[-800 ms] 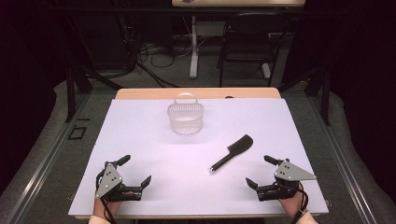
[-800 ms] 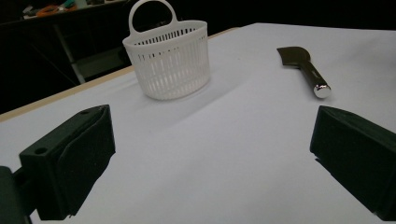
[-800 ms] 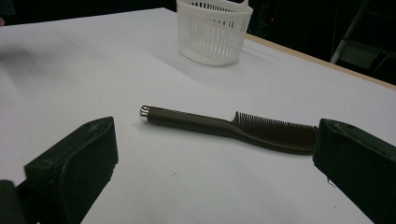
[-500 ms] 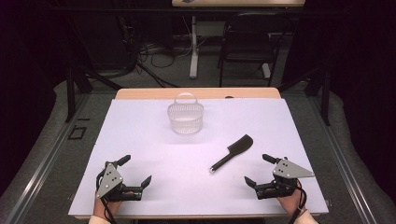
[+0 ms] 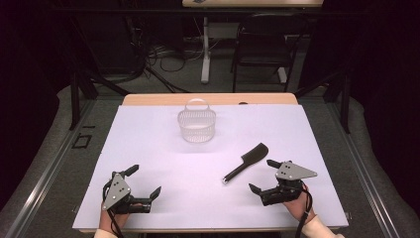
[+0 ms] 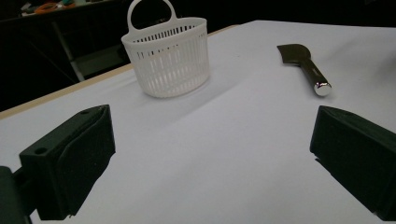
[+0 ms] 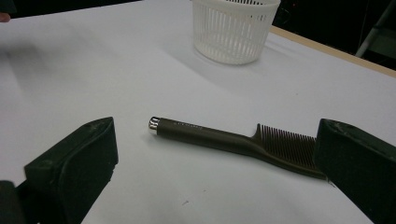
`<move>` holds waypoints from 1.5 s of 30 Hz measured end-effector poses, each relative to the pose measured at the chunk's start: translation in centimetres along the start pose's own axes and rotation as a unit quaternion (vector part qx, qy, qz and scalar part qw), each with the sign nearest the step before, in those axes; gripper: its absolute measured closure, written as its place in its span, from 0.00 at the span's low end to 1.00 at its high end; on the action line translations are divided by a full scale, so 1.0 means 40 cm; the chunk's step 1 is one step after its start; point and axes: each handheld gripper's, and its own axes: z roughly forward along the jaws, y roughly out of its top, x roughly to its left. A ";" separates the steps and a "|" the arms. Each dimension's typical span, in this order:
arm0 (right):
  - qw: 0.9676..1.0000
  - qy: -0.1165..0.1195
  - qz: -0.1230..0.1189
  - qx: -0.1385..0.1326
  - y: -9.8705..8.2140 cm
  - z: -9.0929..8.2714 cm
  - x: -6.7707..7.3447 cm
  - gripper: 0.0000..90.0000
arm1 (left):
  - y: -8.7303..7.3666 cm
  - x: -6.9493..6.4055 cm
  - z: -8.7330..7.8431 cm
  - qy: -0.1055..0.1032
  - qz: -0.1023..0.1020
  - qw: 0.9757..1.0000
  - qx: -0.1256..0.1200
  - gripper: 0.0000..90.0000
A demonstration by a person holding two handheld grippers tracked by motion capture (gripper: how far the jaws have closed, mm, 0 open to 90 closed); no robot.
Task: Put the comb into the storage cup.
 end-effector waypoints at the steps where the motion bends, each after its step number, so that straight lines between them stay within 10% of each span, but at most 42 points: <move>1: 1.000 0.001 0.000 0.002 0.002 0.005 0.000 0.00 | 0.000 0.000 0.000 0.000 0.000 1.000 0.000 0.00; 45: 0.998 0.033 0.003 0.062 0.058 0.133 0.008 0.00 | 0.001 -0.004 0.002 0.002 0.003 1.000 0.005 0.00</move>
